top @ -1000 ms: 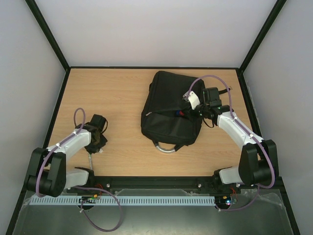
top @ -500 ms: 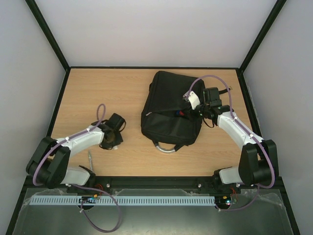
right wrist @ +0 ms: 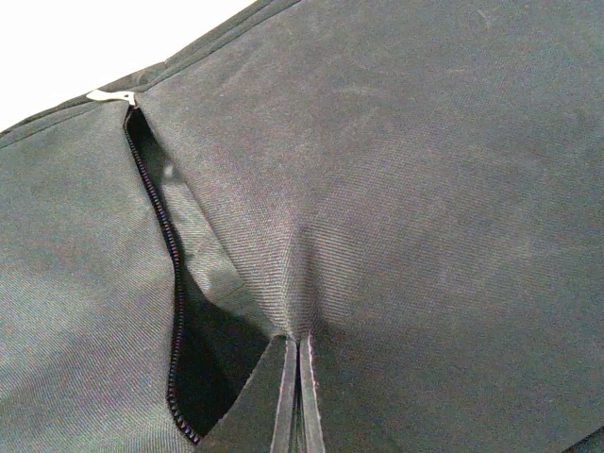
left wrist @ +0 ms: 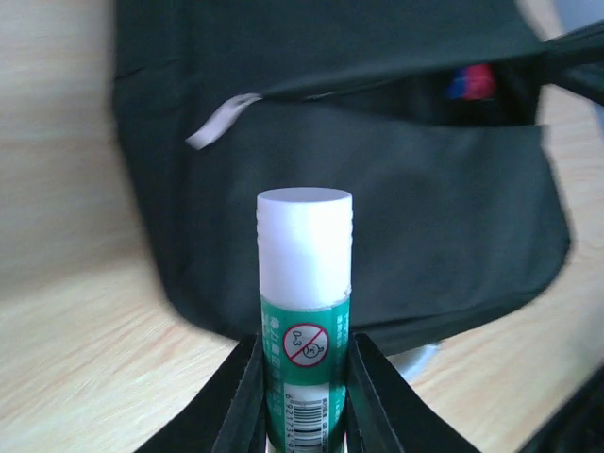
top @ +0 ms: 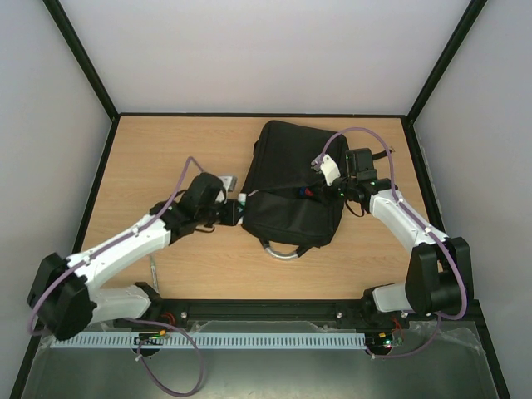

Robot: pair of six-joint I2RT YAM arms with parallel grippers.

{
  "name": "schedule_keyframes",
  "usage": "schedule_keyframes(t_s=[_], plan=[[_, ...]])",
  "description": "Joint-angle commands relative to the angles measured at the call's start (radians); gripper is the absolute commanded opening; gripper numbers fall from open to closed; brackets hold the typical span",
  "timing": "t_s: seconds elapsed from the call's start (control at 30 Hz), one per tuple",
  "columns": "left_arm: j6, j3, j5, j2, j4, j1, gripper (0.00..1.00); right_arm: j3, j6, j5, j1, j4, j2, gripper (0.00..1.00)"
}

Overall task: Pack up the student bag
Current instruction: Place the stationery in the student bag.

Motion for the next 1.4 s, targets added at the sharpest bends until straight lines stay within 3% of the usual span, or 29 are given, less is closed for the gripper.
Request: schedule_keyframes(t_s=[0.0,0.3,0.8,1.0,1.2,1.37], plan=[[0.174,0.140,0.247,0.155,0.070,-0.012,0.02,0.006,-0.001,-0.044,-0.003,-0.035,0.000,0.01],[0.237,0.308,0.447,0.450,0.096,-0.038,0.02,0.002,0.003,-0.036,-0.005,-0.028,-0.010,0.01],[0.205,0.640,0.406,0.773,0.030,-0.043,0.02,0.001,0.011,-0.026,-0.010,-0.027,0.016,0.01],[0.176,0.756,0.339,0.855,-0.044,-0.044,0.02,-0.007,0.015,-0.030,-0.013,-0.015,-0.013,0.01],[0.099,0.743,0.196,0.847,-0.039,-0.038,0.02,-0.021,0.020,-0.048,-0.021,0.001,-0.039,0.01],[0.063,0.809,0.082,0.865,-0.028,-0.032,0.13,-0.017,0.016,-0.049,-0.022,-0.006,-0.023,0.01]])
